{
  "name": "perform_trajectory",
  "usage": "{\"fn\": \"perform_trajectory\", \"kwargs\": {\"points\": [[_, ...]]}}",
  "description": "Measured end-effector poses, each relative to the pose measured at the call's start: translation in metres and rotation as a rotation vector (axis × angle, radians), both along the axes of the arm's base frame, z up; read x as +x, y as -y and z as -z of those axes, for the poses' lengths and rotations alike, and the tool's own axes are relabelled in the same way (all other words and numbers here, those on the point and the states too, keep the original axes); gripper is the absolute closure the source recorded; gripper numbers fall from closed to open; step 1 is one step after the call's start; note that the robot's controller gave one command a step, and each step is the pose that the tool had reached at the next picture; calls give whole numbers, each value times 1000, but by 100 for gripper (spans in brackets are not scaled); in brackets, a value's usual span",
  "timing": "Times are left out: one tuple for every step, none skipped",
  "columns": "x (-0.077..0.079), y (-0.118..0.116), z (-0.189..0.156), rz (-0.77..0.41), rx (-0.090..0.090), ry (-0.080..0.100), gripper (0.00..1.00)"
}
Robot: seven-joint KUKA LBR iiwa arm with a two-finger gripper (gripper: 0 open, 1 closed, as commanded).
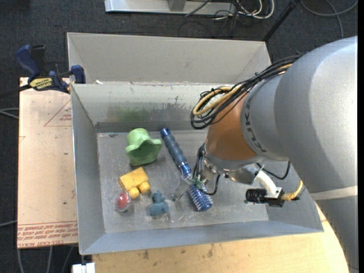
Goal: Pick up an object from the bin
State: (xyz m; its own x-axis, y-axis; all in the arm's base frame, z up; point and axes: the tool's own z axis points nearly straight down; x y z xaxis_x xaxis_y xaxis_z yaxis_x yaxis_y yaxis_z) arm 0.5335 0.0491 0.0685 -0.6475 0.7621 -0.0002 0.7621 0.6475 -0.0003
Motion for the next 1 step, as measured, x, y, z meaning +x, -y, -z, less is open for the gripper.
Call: {"fn": "perform_trajectory", "kwargs": {"points": [[0, 0, 0, 0, -1, 2, 100]]}}
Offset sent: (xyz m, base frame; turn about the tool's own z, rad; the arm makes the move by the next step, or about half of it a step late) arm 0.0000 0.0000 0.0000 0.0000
